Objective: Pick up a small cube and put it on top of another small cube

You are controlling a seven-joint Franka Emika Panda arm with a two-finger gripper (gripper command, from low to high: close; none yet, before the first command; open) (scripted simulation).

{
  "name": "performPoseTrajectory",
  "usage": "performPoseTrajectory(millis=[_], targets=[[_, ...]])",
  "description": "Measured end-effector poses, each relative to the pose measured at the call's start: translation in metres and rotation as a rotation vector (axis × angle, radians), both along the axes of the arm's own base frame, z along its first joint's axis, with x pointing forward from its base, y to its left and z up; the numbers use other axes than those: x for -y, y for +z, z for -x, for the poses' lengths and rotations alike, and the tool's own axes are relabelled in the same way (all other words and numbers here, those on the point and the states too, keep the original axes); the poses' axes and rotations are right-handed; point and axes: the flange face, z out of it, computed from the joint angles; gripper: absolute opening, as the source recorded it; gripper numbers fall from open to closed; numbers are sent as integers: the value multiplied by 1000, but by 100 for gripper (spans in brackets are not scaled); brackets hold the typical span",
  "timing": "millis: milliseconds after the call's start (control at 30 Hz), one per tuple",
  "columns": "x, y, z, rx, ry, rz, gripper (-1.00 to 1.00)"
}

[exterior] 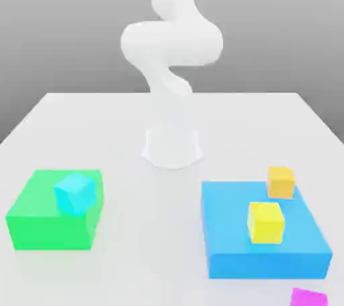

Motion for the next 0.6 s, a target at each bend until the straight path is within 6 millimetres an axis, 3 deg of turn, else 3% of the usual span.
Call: performPoseTrajectory(millis=[300,600], targets=[[-51,-118,-99,-217,-102,58,0],[-99,-256,-155,-404,-154,62,0]])
